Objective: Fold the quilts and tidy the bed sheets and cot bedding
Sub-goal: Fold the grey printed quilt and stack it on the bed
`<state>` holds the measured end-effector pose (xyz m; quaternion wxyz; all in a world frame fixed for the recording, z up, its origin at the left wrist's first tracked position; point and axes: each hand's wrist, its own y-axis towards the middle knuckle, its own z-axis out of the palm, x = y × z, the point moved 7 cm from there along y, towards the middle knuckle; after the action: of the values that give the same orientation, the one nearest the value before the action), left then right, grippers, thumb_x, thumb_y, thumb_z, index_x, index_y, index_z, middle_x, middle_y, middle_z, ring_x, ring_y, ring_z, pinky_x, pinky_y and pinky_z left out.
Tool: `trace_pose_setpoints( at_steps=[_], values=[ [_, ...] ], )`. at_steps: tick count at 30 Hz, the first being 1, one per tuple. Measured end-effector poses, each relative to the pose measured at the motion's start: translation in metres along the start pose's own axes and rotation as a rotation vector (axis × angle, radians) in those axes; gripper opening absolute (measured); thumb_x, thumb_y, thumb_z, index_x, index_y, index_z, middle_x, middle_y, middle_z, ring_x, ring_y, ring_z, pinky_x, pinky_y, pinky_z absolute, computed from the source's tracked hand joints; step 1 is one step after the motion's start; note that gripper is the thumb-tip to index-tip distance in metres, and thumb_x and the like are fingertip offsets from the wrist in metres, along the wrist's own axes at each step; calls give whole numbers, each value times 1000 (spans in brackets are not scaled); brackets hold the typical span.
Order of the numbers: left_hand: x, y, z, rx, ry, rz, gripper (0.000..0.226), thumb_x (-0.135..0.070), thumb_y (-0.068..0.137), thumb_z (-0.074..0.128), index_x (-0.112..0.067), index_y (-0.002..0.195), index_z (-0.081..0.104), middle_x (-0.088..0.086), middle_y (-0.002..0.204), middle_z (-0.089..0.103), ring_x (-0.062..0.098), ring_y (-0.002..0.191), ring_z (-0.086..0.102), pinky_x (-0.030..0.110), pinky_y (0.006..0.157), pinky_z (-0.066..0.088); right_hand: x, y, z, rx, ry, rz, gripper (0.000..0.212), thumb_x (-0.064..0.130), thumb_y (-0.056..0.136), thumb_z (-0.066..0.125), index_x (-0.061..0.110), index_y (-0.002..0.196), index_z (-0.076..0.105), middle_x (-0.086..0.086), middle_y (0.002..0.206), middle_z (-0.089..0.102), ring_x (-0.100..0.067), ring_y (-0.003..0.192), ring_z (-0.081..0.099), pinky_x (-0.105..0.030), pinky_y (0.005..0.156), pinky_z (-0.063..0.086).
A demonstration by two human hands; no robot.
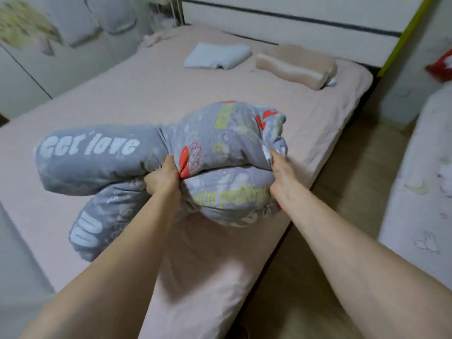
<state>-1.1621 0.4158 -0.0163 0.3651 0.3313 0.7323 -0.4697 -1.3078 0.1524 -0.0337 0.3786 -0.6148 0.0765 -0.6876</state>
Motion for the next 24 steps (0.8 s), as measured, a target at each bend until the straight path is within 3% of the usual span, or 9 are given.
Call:
trace_pose_setpoints(
  at_steps=[3,5,7,9,11,13,15,17,24],
  values=[
    [-76,-23,10,47,95,128,79,-49,75,64,5,131,49,21,134,53,35,122,53,36,99,44,68,-29,3,-76,59,-90,20,25,75,74,17,77,55,-3,85,62,-22,83,63,-32,80,54],
    [-111,-48,27,98,162,199,76,-48,82,58,6,134,46,24,138,48,38,126,48,37,100,40,114,-45,-8,-127,60,-158,17,25,79,70,16,79,55,-2,79,57,-18,72,58,-21,63,51],
    [-132,-85,46,189,154,217,77,-49,83,58,6,135,44,24,139,47,38,127,47,37,100,39,157,-61,-30,-175,72,-228,15,24,82,67,15,93,61,-4,84,59,-19,73,59,-20,55,47],
    [-148,-131,70,287,131,240,78,-48,82,59,6,135,44,23,139,47,38,126,47,36,99,40,197,-80,-68,-244,119,-284,36,22,82,68,5,114,63,-11,105,65,-25,91,64,-28,67,51],
    [-157,-173,91,386,99,262,78,-48,82,61,6,135,44,22,139,48,37,125,48,36,99,40,224,-98,-102,-292,130,-320,45,25,82,68,3,120,61,-11,114,65,-24,95,63,-29,69,53],
    [-164,-228,117,516,82,291,80,-48,80,63,8,134,44,23,137,49,38,124,49,38,101,42,255,-124,-154,-374,159,-388,41,28,81,70,6,115,61,-4,103,64,-20,89,60,-25,59,48],
    [-174,-285,141,637,84,354,78,-48,80,62,8,132,47,24,135,50,39,123,51,38,101,44,282,-153,-205,-447,194,-449,37,30,79,73,10,106,59,-4,101,63,-21,93,62,-28,73,53],
    [-185,-347,161,744,97,438,74,-47,80,59,8,128,51,24,132,53,39,120,52,38,99,45,310,-179,-255,-505,256,-519,43,32,78,75,10,111,61,-4,111,64,-20,99,63,-30,85,52],
    [-205,-607,193,1101,49,666,63,-48,84,56,6,116,63,25,121,61,39,114,56,36,93,43,401,-320,-435,-668,368,-775,49,38,79,70,8,117,65,-14,109,67,-29,100,65,-44,94,52]
  ],
)
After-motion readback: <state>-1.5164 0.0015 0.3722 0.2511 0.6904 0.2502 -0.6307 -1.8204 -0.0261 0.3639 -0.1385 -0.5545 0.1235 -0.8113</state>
